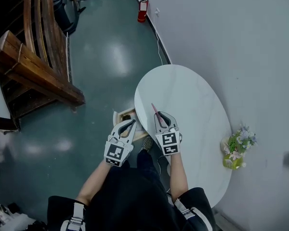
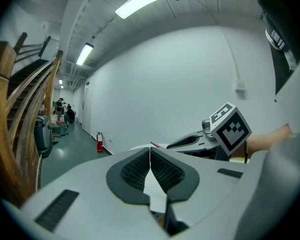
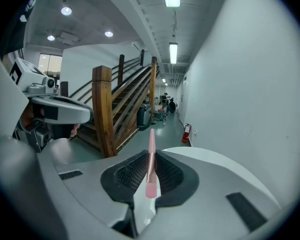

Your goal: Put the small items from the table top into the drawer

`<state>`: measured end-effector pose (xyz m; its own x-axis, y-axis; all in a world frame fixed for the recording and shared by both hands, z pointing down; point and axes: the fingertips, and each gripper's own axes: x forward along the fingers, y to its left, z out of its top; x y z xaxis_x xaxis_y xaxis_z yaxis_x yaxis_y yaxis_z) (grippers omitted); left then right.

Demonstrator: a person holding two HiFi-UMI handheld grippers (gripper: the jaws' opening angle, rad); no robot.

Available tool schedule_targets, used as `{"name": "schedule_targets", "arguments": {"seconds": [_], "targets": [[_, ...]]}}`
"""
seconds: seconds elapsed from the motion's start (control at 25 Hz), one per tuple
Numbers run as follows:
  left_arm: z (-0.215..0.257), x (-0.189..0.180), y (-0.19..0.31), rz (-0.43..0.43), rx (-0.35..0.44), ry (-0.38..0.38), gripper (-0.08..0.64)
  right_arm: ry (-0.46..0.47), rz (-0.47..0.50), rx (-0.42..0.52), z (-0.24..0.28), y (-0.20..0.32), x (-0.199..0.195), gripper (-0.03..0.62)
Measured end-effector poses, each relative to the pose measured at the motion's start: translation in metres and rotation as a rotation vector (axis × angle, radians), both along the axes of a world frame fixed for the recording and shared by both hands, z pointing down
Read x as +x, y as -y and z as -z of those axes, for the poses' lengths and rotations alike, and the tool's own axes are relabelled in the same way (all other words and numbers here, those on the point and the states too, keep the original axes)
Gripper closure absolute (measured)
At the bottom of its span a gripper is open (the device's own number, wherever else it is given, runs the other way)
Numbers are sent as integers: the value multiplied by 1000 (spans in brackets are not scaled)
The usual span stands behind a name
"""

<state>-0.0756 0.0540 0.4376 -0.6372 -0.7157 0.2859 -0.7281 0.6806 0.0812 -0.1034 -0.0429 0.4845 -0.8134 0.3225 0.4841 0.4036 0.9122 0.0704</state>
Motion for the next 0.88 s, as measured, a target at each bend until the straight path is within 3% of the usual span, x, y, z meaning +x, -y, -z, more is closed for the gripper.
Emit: {"name": "schedule_targets", "arguments": {"seconds": [0.6, 0.88], "targets": [[12, 26, -73, 32, 3, 23, 540, 42, -37, -12, 29, -57, 55, 528], [-18, 32, -79, 19, -16, -17, 540, 20, -53, -31, 12, -68, 61, 528]]}}
